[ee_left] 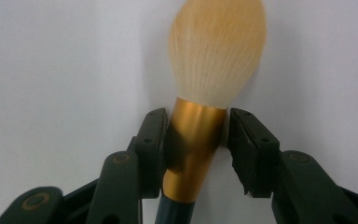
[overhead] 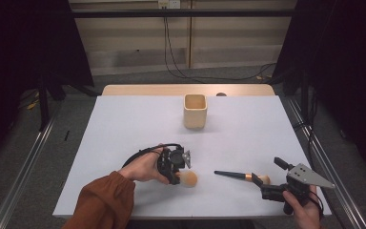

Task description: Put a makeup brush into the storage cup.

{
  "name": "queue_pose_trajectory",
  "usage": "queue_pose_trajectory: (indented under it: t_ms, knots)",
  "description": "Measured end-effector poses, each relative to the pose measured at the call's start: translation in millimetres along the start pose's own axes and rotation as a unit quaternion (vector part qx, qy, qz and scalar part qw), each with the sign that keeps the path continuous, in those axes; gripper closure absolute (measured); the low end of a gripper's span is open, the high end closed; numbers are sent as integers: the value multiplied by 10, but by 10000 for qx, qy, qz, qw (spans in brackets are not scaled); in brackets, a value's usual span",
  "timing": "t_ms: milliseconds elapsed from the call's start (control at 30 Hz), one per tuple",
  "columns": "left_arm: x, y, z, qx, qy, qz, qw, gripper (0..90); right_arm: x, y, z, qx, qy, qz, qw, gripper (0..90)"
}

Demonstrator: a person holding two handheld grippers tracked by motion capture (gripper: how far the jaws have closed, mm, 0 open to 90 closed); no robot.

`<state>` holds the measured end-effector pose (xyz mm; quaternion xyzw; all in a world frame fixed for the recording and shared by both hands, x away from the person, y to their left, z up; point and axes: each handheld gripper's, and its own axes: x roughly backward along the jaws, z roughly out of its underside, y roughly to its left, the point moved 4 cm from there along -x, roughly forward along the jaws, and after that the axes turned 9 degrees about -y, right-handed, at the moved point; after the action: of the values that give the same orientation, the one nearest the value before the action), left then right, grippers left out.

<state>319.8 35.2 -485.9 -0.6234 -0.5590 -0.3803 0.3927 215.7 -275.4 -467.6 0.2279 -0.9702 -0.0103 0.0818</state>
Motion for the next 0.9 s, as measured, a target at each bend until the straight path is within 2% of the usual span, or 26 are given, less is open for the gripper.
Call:
queue_pose_trajectory:
  t_ms: [100, 167, 267, 433, 567, 667, 700, 733, 767, 833, 867, 900]
  knots:
    - [-3, 5, -2, 50, -8, 18, 10000, 601, -1, 3, 1, 13, 6, -12, 10000, 0]
    - [0, 0, -7, -13, 32, 15, 10000, 634, -1, 3, 1, -5, 7, -1, 10000, 0]
    - [4, 11, 3, 75, -43, 69, 9999, 656, -4, -2, 4, -5, 16, -1, 10000, 0]
    - [9, 21, -6, 201, 5, 60, 9998, 665, -2, -4, 9, -20, 35, -11, 10000, 0]
    - [14, 44, 3, 402, -97, 120, 9991, 666, -1, -6, 10, -23, 35, -18, 10000, 0]
    - [17, 64, -6, 607, -64, 190, 9980, 666, -5, -3, 13, -5, 40, -58, 10000, 0]
    - [14, 69, -5, 629, -77, 157, 9979, 666, -5, -3, 13, -5, 40, -58, 10000, 0]
    - [20, 70, -3, 706, -93, 232, 9972, 667, -6, -3, 16, 1, 58, -53, 10000, 0]
    - [22, 76, 0, 723, -104, 183, 9972, 667, -5, -2, 16, 1, 51, -63, 10000, 0]
    - [31, 82, 10, 812, -143, 242, 9963, 667, -4, -4, 16, 3, 50, -58, 10000, 0]
    - [31, 87, 19, 836, -172, 165, 9962, 667, -4, -4, 16, 3, 50, -58, 10000, 0]
    - [45, 90, 28, 905, -201, 276, 9953, 667, -4, -4, 17, 2, 52, -56, 10000, 0]
